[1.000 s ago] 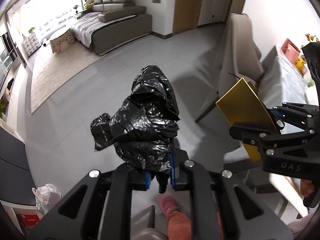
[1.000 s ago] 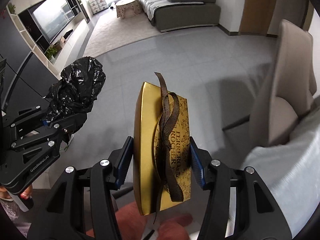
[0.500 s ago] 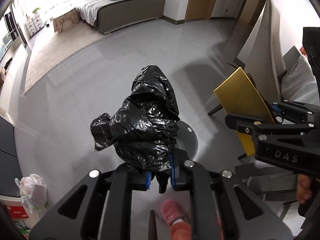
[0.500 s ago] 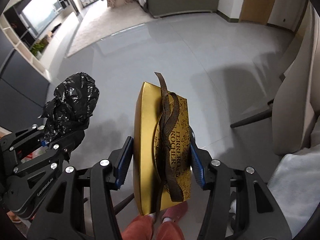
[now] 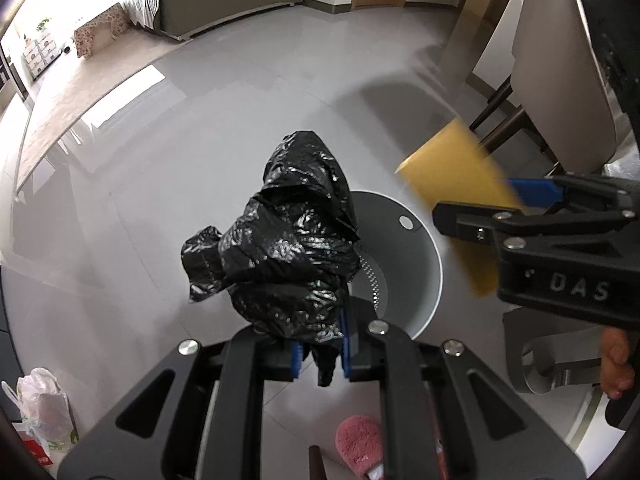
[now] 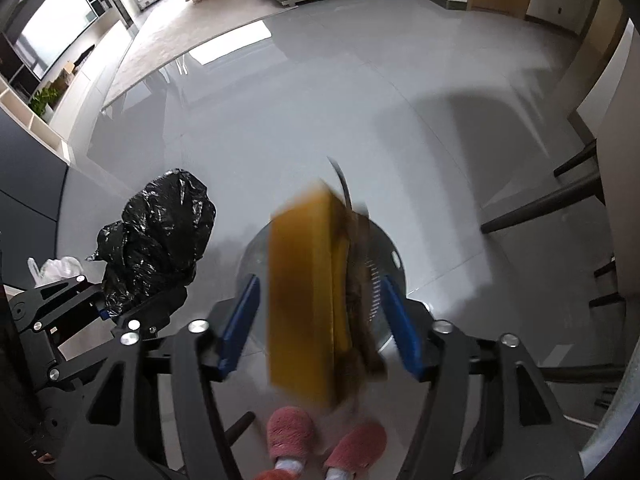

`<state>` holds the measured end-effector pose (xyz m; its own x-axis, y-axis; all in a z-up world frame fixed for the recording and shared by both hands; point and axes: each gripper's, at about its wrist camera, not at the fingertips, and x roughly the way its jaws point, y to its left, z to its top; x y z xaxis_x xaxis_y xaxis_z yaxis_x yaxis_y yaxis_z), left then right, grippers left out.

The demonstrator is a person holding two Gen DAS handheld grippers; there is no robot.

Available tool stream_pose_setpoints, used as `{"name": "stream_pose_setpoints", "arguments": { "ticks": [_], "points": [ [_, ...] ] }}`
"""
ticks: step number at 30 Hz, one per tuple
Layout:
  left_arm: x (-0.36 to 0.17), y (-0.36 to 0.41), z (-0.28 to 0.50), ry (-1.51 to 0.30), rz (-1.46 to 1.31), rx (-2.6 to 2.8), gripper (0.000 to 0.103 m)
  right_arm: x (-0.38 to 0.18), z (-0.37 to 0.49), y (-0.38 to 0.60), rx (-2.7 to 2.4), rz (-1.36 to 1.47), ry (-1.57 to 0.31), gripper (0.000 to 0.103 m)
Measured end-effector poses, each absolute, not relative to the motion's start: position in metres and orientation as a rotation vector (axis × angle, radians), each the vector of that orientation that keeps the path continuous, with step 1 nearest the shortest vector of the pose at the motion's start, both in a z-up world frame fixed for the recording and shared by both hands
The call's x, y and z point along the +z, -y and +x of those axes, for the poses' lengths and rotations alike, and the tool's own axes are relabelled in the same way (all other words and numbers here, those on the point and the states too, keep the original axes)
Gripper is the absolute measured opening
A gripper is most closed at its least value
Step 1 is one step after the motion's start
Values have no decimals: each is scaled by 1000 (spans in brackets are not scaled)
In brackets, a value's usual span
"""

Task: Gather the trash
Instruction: 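Open the right tool dropping the gold box while the left tool drops the black bag, then move both open tools back toward the table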

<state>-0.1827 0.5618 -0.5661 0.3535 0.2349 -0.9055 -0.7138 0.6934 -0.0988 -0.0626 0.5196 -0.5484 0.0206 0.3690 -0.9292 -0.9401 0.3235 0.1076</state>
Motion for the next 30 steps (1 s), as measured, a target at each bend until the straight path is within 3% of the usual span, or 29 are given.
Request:
{"name": "stream_pose_setpoints", "arguments": {
  "ticks": [14,17,21,30],
  "points": [
    [-570,-565,-171,-1023,-505,603,19,-535,-58,-516,1095,-634,-1081,63],
    [-570,-566,-170,-1016,-507,599,32,-535,-57,-519,1098,-646,-1064,63],
    [-568,-563,-170,-998,-491,612,58,-534,-55,-518,1096,-644,-1067,63],
    [-554,-561,-175,-1006,-493,631,60,-527,-56,-519,1103,-643,-1068,63]
  ]
}}
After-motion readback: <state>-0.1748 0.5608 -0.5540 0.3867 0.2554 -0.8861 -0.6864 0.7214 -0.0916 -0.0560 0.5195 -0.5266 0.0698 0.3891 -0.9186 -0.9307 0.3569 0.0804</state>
